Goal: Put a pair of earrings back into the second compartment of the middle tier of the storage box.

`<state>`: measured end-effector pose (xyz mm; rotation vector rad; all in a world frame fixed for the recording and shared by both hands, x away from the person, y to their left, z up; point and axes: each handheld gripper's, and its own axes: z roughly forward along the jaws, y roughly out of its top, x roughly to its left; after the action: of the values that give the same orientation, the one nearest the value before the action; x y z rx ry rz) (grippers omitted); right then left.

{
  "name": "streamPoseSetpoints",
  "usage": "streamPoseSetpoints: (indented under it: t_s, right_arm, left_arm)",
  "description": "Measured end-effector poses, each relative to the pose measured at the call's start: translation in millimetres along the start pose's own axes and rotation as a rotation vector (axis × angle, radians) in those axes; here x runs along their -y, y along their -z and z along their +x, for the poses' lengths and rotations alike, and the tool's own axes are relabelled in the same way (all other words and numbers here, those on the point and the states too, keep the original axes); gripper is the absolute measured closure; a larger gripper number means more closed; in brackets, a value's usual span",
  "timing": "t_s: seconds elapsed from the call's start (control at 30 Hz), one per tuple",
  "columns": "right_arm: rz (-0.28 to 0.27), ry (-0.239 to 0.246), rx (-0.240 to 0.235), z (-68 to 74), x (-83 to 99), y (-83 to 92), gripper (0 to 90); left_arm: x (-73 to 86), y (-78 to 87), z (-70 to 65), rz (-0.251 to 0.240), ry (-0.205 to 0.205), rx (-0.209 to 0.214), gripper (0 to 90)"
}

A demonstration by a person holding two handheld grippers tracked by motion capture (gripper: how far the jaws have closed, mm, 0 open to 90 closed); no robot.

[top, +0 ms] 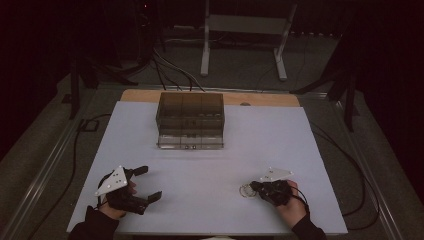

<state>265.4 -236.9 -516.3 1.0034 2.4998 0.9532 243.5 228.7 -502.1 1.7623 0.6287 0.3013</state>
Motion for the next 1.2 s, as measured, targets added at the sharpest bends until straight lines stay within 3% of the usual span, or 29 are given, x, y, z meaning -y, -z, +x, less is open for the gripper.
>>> streamPoseSetpoints:
  t_s: [0.23,0.63,1.2]
  right_arm:
    - [-0.057,-0.053,-0.029,-5.1,-0.8,7.5,87.3]
    - [-0.079,-0.070,-0.036,-5.2,-4.8,12.7,87.3]
    - [-0.122,-0.024,-0.042,-1.9,-29.6,16.2,87.2]
  left_arm:
    - [0.4,-0.4,-0.2,0.005,-0.003,0.000,0.4]
    - [0.3,-1.4,-1.2,0.007,-0.006,-0.002,0.4]
    - [0.1,-2.7,-2.4,0.007,-0.009,-0.001,0.4]
